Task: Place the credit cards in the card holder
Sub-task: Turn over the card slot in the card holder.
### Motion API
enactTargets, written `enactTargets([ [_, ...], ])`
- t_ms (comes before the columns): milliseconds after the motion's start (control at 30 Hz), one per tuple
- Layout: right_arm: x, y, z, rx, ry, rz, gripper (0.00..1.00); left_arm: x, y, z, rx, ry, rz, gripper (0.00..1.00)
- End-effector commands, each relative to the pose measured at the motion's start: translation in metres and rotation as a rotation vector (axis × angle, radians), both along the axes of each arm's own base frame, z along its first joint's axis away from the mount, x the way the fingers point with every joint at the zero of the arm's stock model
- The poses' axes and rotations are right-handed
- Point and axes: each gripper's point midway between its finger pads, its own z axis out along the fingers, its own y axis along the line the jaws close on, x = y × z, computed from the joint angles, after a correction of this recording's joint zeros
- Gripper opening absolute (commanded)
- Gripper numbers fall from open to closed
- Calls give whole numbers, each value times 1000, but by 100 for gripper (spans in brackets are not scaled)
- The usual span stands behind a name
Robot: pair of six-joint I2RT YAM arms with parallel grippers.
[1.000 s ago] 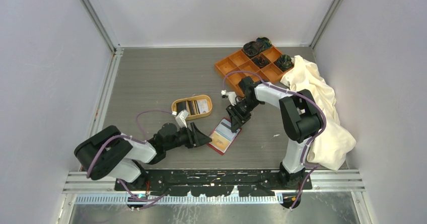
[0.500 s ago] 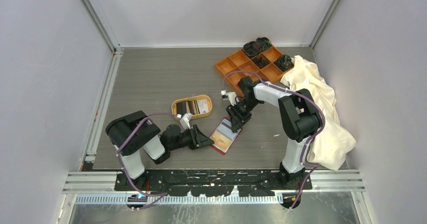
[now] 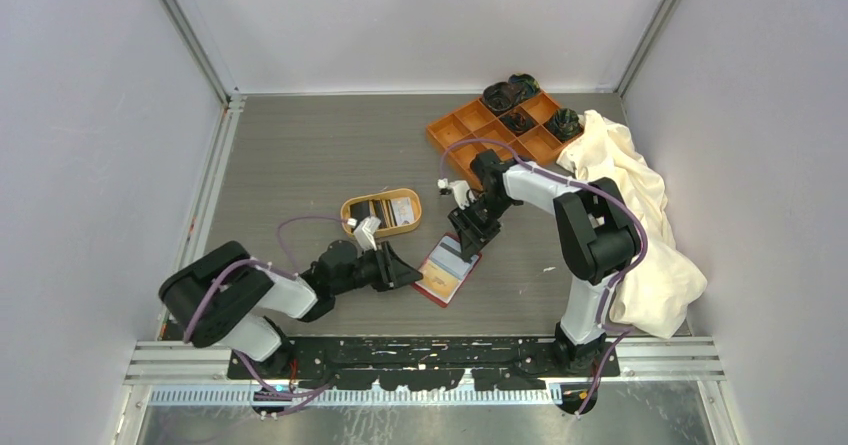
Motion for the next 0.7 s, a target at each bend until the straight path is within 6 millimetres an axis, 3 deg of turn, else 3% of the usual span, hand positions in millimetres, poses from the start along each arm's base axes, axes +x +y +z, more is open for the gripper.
enactTargets([
  [0, 9, 3, 11, 11, -60, 5, 49, 8, 6, 9, 95, -70, 8, 35],
  [333, -1, 11, 7, 31, 3, 22, 49, 6, 27, 25, 186, -128, 35, 37],
  [667, -7, 21, 21, 109, 58, 21, 45, 2, 27, 21, 182, -123, 25, 37],
])
